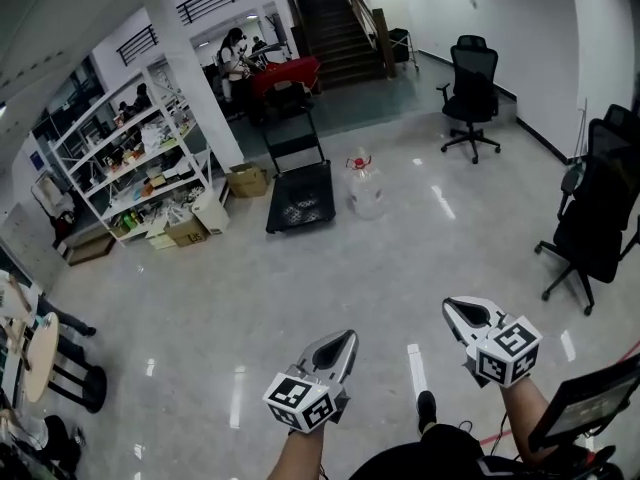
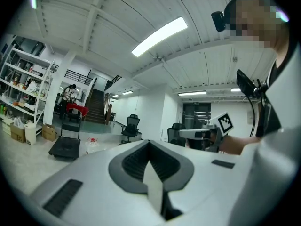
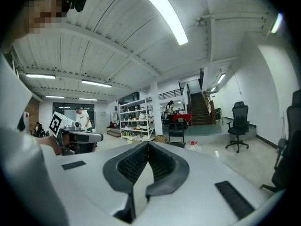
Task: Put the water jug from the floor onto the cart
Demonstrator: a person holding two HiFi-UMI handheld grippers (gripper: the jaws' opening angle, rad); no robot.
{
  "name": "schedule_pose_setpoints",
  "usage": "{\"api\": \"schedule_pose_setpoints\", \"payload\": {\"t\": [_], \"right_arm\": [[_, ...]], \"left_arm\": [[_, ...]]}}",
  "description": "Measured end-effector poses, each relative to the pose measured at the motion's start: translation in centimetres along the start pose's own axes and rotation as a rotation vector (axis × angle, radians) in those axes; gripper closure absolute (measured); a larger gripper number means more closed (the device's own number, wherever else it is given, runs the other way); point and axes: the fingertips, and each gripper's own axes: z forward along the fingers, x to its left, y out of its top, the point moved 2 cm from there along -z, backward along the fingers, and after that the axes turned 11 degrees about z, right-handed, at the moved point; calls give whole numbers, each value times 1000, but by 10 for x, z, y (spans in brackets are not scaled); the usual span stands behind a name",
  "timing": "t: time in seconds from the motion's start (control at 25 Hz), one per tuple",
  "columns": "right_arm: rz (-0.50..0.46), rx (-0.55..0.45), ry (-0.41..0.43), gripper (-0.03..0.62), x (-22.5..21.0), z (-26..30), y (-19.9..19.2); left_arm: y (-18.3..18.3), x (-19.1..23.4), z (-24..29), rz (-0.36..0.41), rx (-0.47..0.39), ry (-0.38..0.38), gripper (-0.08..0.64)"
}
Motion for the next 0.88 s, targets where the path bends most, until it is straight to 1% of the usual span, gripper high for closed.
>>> {"api": "schedule_pose_setpoints", "payload": {"t": [0.2,0.4,0.52,0.64,0.72,0.88], "right_arm": [[-37,-20,49,591,-56,63,40],[-24,-43,65,591,-125,113,77],[-20,-43,64,591,-161,138,87],[-2,-40,63,591,-191,166,90],[1,-37,60,591,-209,185,94],[21,-37,25,591,-248,226,104]], "left_arm": [[17,50,70,31,5,35,565],[36,93,137,41,0,71,565],[41,112,169,62,-2,78,565],[41,135,199,72,14,79,565],[39,152,219,71,19,76,565],[31,189,265,53,21,51,565]]}}
